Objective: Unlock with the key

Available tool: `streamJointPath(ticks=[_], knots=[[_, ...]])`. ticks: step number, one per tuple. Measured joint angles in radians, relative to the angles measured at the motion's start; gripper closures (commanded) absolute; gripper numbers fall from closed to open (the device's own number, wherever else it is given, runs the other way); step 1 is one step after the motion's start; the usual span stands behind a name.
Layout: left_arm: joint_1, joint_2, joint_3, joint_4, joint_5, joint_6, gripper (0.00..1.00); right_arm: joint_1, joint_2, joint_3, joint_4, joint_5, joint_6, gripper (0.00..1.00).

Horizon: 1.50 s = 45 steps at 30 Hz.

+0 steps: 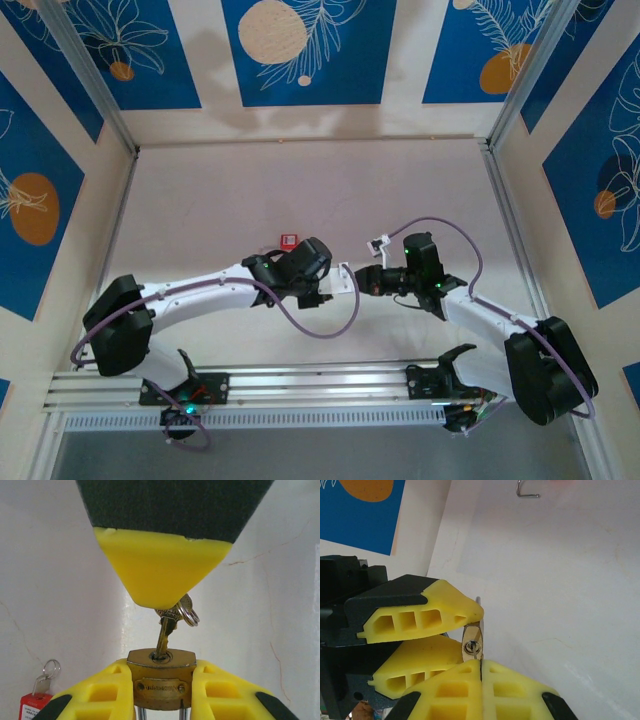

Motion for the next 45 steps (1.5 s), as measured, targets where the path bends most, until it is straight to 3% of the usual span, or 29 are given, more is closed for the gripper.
streamJointPath(ticks=[22, 23, 25, 45], knots=[[-0.008, -0.005, -0.04, 0.061, -0.053, 0.0, 0.82, 0.03, 0.047, 0.037, -0.006, 0.034, 0.017, 1.0], [-0.009, -0.008, -0.043, 0.063, -0.054, 0.0, 0.77, 0.032, 0.047, 0.037, -0.004, 0.035, 0.017, 1.0], [-0.01, -0.013, -0.048, 0.065, -0.06, 0.0, 0.76, 0.034, 0.048, 0.039, -0.003, 0.036, 0.02, 1.0], [-0.011, -0.028, -0.062, 0.057, -0.071, -0.011, 0.77, 0.067, 0.077, 0.054, 0.019, 0.055, 0.018, 1.0]])
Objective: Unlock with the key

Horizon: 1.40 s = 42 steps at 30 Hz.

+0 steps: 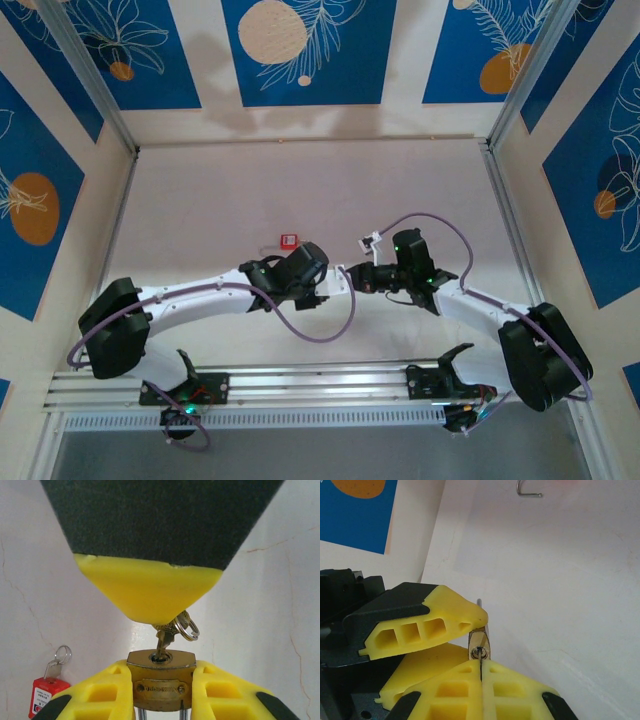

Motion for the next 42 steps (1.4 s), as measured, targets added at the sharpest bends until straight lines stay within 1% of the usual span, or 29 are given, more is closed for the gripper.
streamJointPath(ticks=[20, 28, 34, 42], knots=[[0.0, 0.002, 0.0, -0.049, 0.045, -0.031, 0.77, 0.057, 0.014, 0.001, -0.002, 0.053, -0.135, 1.0], [0.0, 0.008, 0.0, -0.055, 0.046, -0.048, 0.78, 0.08, 0.015, 0.001, 0.0, 0.095, -0.157, 1.0], [-0.001, 0.009, 0.003, -0.06, 0.054, -0.059, 0.79, 0.122, 0.032, 0.013, 0.001, 0.141, -0.174, 1.0], [0.0, 0.01, 0.003, -0.064, 0.054, -0.069, 0.79, 0.135, 0.033, 0.013, 0.001, 0.163, -0.175, 0.99]])
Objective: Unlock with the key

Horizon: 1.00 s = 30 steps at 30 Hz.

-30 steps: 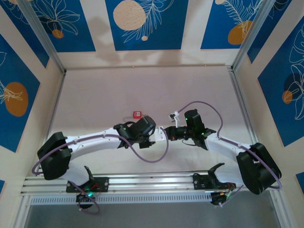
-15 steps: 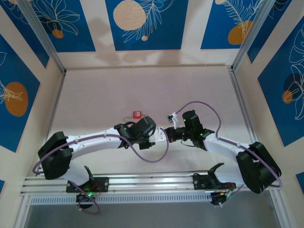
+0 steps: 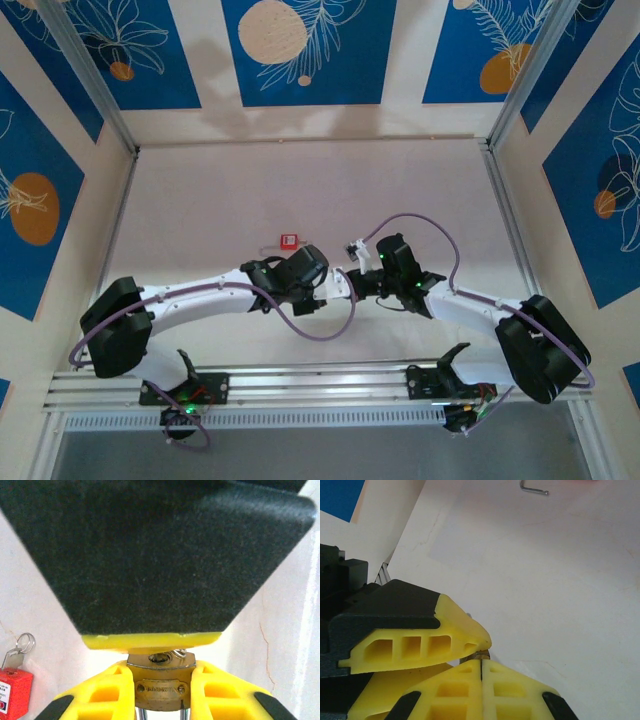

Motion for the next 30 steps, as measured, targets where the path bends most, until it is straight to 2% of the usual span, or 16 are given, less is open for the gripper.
streamJointPath(ticks=[14, 22, 30], knots=[[-0.004, 0.0, -0.002, 0.077, -0.005, 0.0, 0.79, -0.023, -0.103, 0.0, -0.076, 0.05, 0.008, 0.85], [-0.013, 0.0, -0.017, 0.142, -0.025, -0.001, 0.8, -0.037, -0.138, 0.0, -0.13, 0.055, 0.013, 0.71], [-0.012, 0.0, -0.018, 0.156, -0.051, -0.01, 0.8, -0.071, -0.159, 0.002, -0.189, 0.075, 0.013, 0.65]])
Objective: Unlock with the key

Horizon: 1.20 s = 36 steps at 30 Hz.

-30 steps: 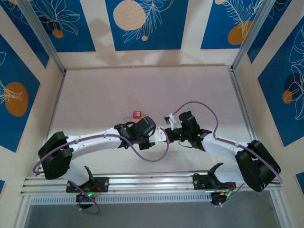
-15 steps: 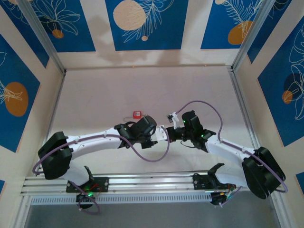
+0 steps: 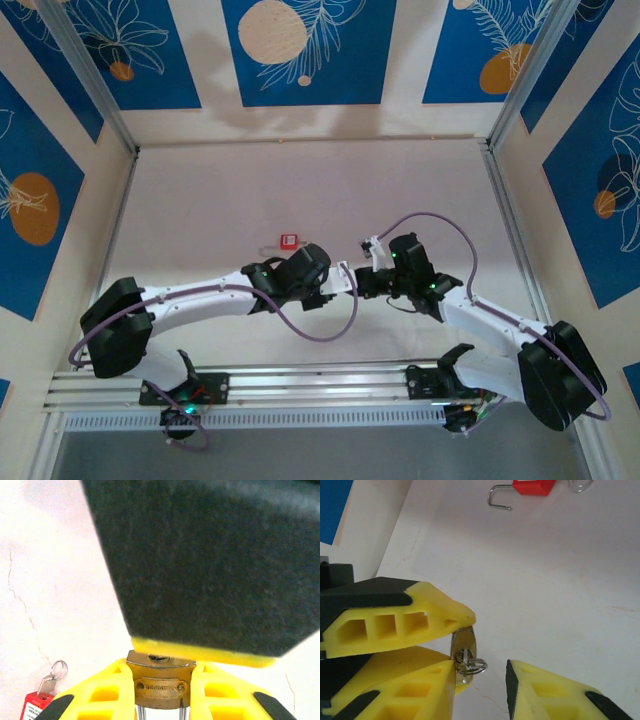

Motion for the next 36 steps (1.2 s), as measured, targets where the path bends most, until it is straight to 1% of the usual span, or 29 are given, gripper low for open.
streamJointPath(ticks=[9, 12, 16, 19, 24, 32, 36], knots=[[0.0, 0.011, 0.001, -0.013, -0.034, 0.003, 0.8, -0.043, -0.031, 0.004, -0.006, -0.01, 0.019, 0.62], [0.0, 0.028, 0.008, -0.041, -0.059, 0.013, 0.81, -0.064, -0.019, 0.005, 0.01, -0.038, 0.037, 0.65], [-0.002, 0.04, 0.021, -0.079, -0.086, 0.03, 0.8, -0.083, 0.046, 0.005, 0.076, -0.091, 0.076, 0.71], [-0.003, 0.04, 0.022, -0.086, -0.096, 0.034, 0.8, -0.092, 0.088, 0.005, 0.132, -0.134, 0.105, 0.73], [-0.003, 0.04, 0.024, -0.092, -0.099, 0.049, 0.8, -0.092, 0.142, 0.005, 0.19, -0.182, 0.132, 0.74], [-0.004, 0.042, 0.039, -0.103, -0.104, 0.064, 0.8, -0.063, 0.181, 0.005, 0.216, -0.201, 0.139, 0.73], [-0.004, 0.046, 0.043, -0.104, -0.106, 0.075, 0.81, -0.053, 0.19, 0.005, 0.227, -0.209, 0.141, 0.76]])
